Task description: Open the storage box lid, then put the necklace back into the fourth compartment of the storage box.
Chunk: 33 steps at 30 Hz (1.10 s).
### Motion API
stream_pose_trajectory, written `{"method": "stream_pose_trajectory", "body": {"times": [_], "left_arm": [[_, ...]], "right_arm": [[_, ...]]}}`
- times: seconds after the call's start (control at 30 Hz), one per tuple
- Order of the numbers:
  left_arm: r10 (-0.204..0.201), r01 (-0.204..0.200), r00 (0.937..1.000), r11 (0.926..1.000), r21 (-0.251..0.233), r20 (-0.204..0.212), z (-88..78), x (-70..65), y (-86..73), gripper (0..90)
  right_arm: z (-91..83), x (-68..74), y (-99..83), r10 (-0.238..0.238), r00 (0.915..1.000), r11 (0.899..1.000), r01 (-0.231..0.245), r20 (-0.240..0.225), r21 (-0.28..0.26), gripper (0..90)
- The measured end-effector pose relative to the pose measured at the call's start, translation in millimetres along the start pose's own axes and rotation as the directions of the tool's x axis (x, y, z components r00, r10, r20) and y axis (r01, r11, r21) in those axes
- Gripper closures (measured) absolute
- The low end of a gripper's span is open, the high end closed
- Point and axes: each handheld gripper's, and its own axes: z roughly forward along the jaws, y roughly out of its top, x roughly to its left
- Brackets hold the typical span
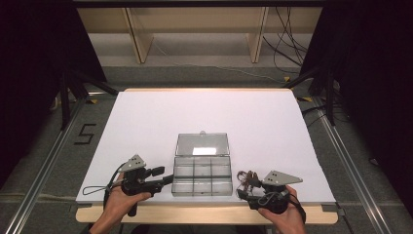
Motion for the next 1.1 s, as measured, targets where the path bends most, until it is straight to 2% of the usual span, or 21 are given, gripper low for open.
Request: {"method": "stream_pose_trajectory", "body": {"times": [0.07,0.13,0.17,0.27,0.3,0.33,0.37,0.4,0.5,0.53,0.6,0.67,0.73,0.8,0.83,0.87,0.9,0.93,0.97,1.0,1.1], "left_arm": [[0.008,-0.008,1.0000,1.0000,0.000,0.005,-1.5,0.0,-1.4,42.3],[-0.005,0.005,1.0000,1.0000,0.005,-0.001,-4.9,-1.5,-3.9,41.8],[-0.002,0.002,1.0000,1.0000,-0.001,0.002,-7.5,-1.7,-6.5,41.4],[-0.013,0.013,0.9999,0.9999,-0.002,-0.003,-10.4,-3.4,-9.4,40.5],[0.009,-0.009,0.9999,0.9999,0.013,-0.005,-13.9,-3.7,-11.8,40.1],[0.009,-0.009,0.9999,0.9999,0.013,-0.005,-13.9,-3.7,-11.8,39.9],[0.026,-0.026,0.9996,0.9994,0.023,-0.003,-16.7,-4.5,-14.5,39.5],[0.025,-0.025,0.9996,0.9993,0.029,-0.011,-17.4,-6.1,-15.8,38.7],[0.042,-0.042,0.9991,0.9986,0.034,-0.002,-18.1,-8.0,-19.1,36.5],[0.043,-0.042,0.9991,0.9983,0.040,-0.003,-18.5,-9.9,-20.9,36.1],[0.060,-0.060,0.9982,0.9970,0.049,0.006,-18.8,-12.5,-24.1,35.6],[0.043,-0.043,0.9991,0.9983,0.041,-0.006,-17.0,-18.7,-28.5,33.7],[0.082,-0.081,0.9965,0.9950,0.059,-0.017,-17.0,-21.2,-30.8,33.1],[0.112,-0.111,0.9935,0.9912,0.073,-0.017,-18.0,-22.4,-32.2,32.7],[0.112,-0.111,0.9935,0.9912,0.073,-0.017,-18.0,-22.4,-32.2,32.6],[0.081,-0.080,0.9964,0.9952,0.057,-0.024,-17.0,-25.6,-33.9,32.6],[0.103,-0.101,0.9944,0.9926,0.068,-0.024,-17.9,-25.8,-35.7,32.4],[0.099,-0.098,0.9947,0.9929,0.068,-0.025,-17.8,-26.9,-36.9,32.3],[0.093,-0.091,0.9954,0.9941,0.058,-0.024,-17.2,-28.1,-38.2,32.2],[0.106,-0.104,0.9941,0.9919,0.074,-0.023,-18.2,-27.8,-38.8,32.1],[0.111,-0.109,0.9938,0.9913,0.073,-0.015,-16.9,-29.9,-41.5,31.9]], "right_arm": [[-2.5,-0.4,0.2,-0.007,0.9999,1.000,0.008,0.013,-0.001,40.2],[-3.0,-1.2,0.3,0.002,1.0000,1.000,-0.002,0.004,-0.005,39.7],[-3.9,-0.2,-0.3,0.036,0.9993,0.999,-0.036,0.008,0.007,39.5],[-3.8,-3.4,-0.1,0.013,0.9999,1.000,-0.013,0.009,-0.010,39.4],[-5.6,-3.2,0.3,0.016,0.9996,1.000,-0.016,0.021,-0.006,39.4],[-5.6,-3.2,0.3,0.016,0.9996,1.000,-0.016,0.021,-0.006,39.4],[-6.2,-0.5,0.2,0.051,0.9985,0.999,-0.051,0.017,-0.005,39.3],[-5.9,-2.0,0.4,0.031,0.9994,0.999,-0.031,0.017,-0.014,39.3],[-8.2,-1.7,1.1,0.039,0.9990,0.999,-0.039,0.024,-0.005,39.3],[-8.7,-5.4,2.2,0.015,0.9997,1.000,-0.014,0.017,-0.017,39.3],[-8.5,-7.1,2.4,0.003,0.9999,1.000,-0.003,0.017,-0.026,39.3],[-9.5,-9.2,2.1,0.023,0.9992,0.999,-0.022,0.031,-0.031,39.2],[-11.0,-10.2,2.2,0.021,0.9985,1.000,-0.019,0.050,-0.024,39.3],[-12.2,-8.1,2.7,0.065,0.9962,0.998,-0.064,0.059,-0.011,39.4],[-10.8,-13.1,3.3,0.005,0.9976,1.000,-0.003,0.069,-0.029,39.4],[-10.8,-13.1,3.3,0.005,0.9976,1.000,-0.003,0.069,-0.029,39.4],[-12.1,-14.0,4.6,0.026,0.9970,1.000,-0.025,0.073,-0.020,39.5],[-11.2,-14.0,4.7,0.037,0.9960,0.999,-0.034,0.082,-0.033,39.5],[-12.7,-17.4,5.7,0.012,0.9949,1.000,-0.010,0.100,-0.024,39.7],[-13.2,-17.7,6.0,0.014,0.9925,1.000,-0.011,0.121,-0.023,39.7],[-11.6,-24.6,7.7,-0.008,0.9892,0.999,0.013,0.146,-0.032,39.9]]}}
